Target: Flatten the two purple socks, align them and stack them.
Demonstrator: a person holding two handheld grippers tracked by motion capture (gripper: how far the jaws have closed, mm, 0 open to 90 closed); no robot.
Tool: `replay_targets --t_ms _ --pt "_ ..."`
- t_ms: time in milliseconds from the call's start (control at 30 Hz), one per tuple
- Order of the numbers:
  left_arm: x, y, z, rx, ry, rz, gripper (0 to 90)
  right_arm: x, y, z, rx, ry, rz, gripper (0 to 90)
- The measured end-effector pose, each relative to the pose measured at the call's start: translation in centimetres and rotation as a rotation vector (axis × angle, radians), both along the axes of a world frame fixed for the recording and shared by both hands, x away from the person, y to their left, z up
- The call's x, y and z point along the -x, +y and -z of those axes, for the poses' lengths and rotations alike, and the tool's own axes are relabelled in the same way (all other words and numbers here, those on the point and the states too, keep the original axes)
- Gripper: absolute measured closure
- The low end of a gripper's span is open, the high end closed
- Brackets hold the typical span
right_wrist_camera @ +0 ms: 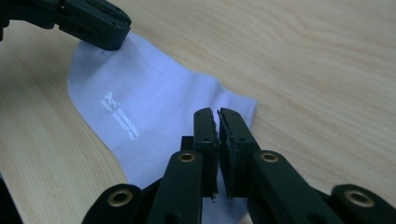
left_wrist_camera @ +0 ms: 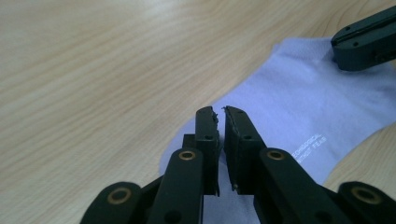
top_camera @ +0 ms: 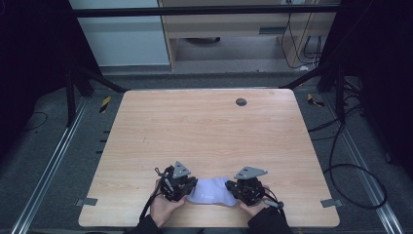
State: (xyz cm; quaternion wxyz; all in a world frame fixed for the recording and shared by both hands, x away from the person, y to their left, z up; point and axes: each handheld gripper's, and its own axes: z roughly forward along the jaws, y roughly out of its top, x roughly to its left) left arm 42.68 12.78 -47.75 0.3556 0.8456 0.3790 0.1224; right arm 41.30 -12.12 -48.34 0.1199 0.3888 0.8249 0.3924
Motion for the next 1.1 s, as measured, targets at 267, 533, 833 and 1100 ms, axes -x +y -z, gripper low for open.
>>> replay_targets --t_ms 267,533,833,1100 --pt "0.4 -0.2 0.7 -0.014 0.008 0.015 84.5 -0.2 -0.3 1.1 0.05 0.048 0.009 90.0" --pt "0.3 1.7 -1.3 0.06 -0.046 -0.012 76.7 -0.1 -1.3 -0.4 -0.019 -0.021 0.023 82.5" --pt "-1.6 6.9 -2.2 0.106 -0.105 -0.154 54.7 -1.6 -6.1 -0.9 -0.077 -0.1 0.229 48.3" --pt "-3.3 11.7 -1.6 0.104 -0.096 -0.284 42.6 -2.8 -9.9 -0.3 -0.052 -0.091 0.35 33.3"
